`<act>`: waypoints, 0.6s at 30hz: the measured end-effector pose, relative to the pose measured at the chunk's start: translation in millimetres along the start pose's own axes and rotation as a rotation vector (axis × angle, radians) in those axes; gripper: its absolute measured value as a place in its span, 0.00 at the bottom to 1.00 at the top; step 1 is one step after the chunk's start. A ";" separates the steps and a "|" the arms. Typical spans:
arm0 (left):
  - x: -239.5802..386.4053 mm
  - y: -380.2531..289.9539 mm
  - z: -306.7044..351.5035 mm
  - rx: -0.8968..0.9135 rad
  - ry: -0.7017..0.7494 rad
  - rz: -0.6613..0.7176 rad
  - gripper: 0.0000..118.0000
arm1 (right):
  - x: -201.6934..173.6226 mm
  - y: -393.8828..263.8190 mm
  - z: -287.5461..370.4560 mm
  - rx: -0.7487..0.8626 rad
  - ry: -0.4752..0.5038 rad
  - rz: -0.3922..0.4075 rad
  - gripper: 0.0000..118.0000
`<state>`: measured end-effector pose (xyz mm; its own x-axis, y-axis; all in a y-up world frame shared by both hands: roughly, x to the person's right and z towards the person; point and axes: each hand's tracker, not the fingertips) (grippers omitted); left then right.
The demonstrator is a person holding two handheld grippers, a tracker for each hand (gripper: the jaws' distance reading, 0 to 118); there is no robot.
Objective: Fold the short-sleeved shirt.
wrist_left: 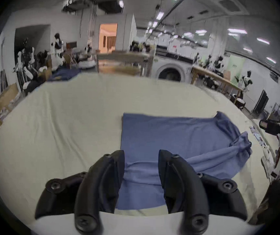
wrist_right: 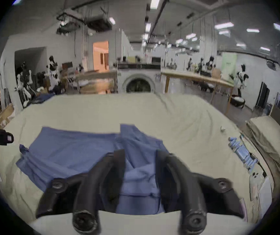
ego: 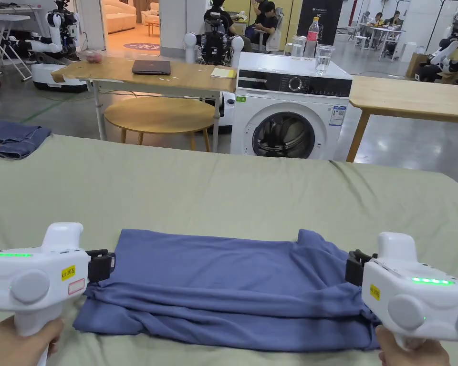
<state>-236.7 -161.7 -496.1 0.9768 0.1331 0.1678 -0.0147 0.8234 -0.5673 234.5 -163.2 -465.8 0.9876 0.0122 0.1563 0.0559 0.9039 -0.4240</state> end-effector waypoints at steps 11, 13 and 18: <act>19.8 -30.5 49.7 0.069 0.078 -0.069 0.00 | -38.4 -24.4 65.5 0.094 0.031 -0.004 0.00; 4.7 -30.7 37.9 0.003 0.086 -0.053 0.00 | -38.8 -27.0 67.3 0.090 0.030 -0.002 0.00; -32.4 -24.9 0.5 -0.193 0.044 0.063 0.00 | -33.2 -33.0 63.7 0.045 0.029 0.001 0.00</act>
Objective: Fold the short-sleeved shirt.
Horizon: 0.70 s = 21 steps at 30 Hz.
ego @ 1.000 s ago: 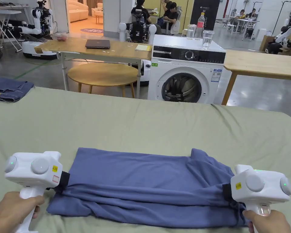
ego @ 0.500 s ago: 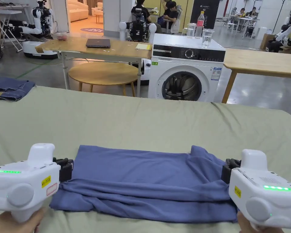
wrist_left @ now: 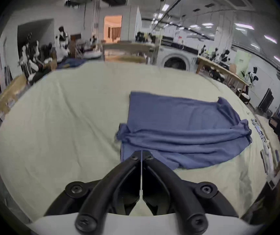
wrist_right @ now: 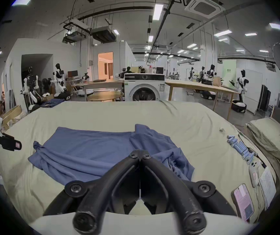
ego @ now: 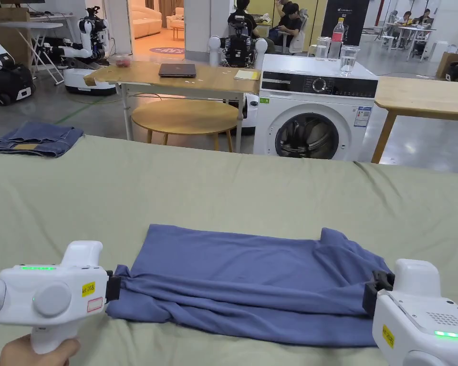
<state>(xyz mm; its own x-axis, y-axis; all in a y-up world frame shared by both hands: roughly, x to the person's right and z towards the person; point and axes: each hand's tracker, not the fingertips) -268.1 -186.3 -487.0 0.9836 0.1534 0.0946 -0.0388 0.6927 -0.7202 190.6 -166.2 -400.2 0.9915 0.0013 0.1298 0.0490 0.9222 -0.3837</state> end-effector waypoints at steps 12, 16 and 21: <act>-9.4 21.9 -93.8 -0.424 0.035 0.054 0.44 | 21.7 -17.3 -9.7 -0.091 -0.035 0.001 0.00; -12.0 21.0 -111.8 -0.412 0.081 0.038 0.36 | 26.8 -19.9 -10.2 -0.124 -0.039 0.000 0.00; 18.6 3.8 -86.7 -0.366 0.107 -0.139 0.07 | 36.1 -25.8 -24.2 -0.174 -0.037 -0.006 0.00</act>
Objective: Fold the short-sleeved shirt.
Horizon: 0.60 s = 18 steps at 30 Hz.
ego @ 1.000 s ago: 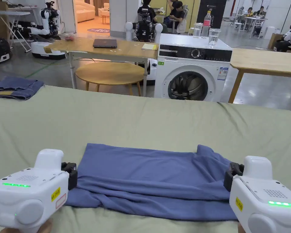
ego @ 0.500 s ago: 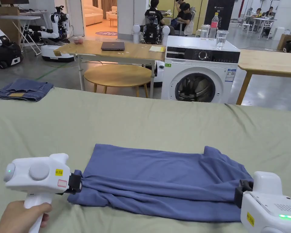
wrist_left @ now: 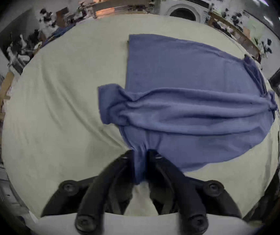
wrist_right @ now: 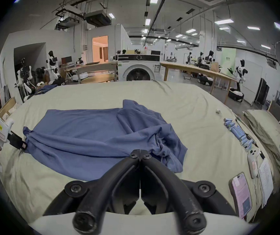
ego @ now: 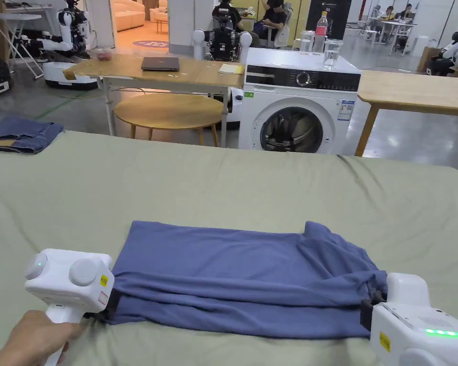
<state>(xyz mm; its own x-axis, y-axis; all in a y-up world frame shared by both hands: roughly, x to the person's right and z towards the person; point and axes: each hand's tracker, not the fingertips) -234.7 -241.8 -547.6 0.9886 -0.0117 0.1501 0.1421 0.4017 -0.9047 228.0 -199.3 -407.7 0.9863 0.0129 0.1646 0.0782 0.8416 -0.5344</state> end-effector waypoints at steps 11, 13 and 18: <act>-15.6 -21.6 42.7 0.108 -0.078 0.053 0.02 | 66.5 39.4 -41.8 -0.214 -0.012 -0.029 0.42; -16.0 -23.1 45.8 0.116 -0.081 0.057 0.02 | 75.1 44.1 -47.0 -0.264 -0.004 -0.049 0.46; -20.2 -16.8 38.4 0.120 -0.084 0.055 0.02 | 84.9 40.8 -86.4 -0.416 0.055 -0.014 0.46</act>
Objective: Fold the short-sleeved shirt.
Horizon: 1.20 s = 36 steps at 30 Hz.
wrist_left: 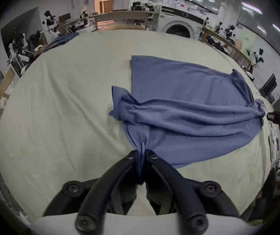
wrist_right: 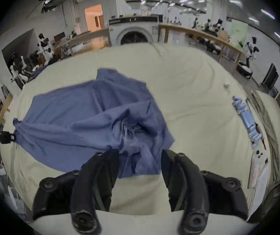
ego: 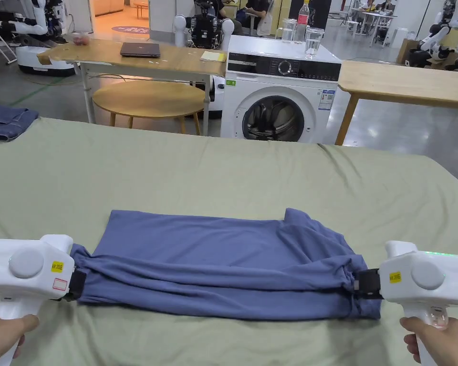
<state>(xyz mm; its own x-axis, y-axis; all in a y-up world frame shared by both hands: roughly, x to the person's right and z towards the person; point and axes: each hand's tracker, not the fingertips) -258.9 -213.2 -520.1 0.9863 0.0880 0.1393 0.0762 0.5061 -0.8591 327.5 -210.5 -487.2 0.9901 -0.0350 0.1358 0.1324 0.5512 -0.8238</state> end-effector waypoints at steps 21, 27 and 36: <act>-4.8 -4.9 13.6 0.067 -0.029 -0.004 0.02 | -21.7 -27.2 3.1 0.021 -0.001 0.033 0.06; -11.1 -10.2 49.8 0.115 -0.018 -0.033 0.02 | -31.7 -30.7 58.1 0.074 -0.001 0.064 0.06; -34.6 -80.5 76.8 0.097 -0.042 -0.015 0.02 | -44.9 -99.6 99.8 0.051 -0.015 0.110 0.06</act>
<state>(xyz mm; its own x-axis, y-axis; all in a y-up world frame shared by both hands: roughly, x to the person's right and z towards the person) -310.4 -191.1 -418.0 0.9780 0.1146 0.1743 0.0746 0.5881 -0.8054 265.3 -180.6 -356.3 0.9977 0.0399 0.0547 0.0205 0.5929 -0.8050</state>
